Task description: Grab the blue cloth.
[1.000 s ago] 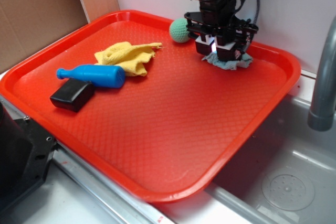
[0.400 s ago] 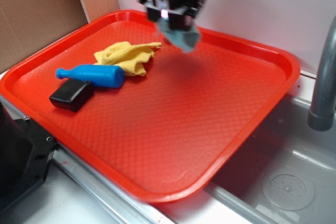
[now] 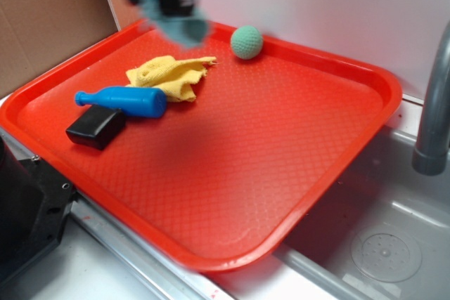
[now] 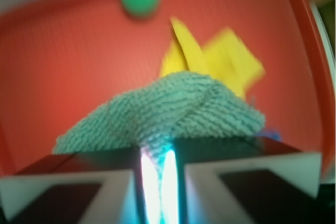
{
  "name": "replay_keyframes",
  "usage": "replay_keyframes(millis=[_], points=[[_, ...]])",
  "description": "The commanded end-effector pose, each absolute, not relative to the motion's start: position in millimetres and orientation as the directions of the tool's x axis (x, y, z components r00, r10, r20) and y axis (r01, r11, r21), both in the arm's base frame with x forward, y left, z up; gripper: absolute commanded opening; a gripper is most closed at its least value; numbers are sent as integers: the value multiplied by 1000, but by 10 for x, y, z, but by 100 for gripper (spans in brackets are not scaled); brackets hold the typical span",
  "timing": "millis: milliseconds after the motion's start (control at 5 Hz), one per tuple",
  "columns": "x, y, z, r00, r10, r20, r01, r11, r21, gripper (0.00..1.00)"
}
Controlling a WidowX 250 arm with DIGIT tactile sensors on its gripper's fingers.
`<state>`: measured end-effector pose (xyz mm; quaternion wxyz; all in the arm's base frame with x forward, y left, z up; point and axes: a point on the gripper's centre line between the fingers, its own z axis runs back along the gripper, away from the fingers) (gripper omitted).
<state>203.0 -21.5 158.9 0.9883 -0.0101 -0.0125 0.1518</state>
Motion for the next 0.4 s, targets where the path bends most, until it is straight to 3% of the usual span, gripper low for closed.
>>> replay_keyframes(millis=[0,200], points=[[1711,-221,1692,959,277,56,-276,961,-32,0],[1801,-173,1647,968,247,39,-246,969,-32,0]])
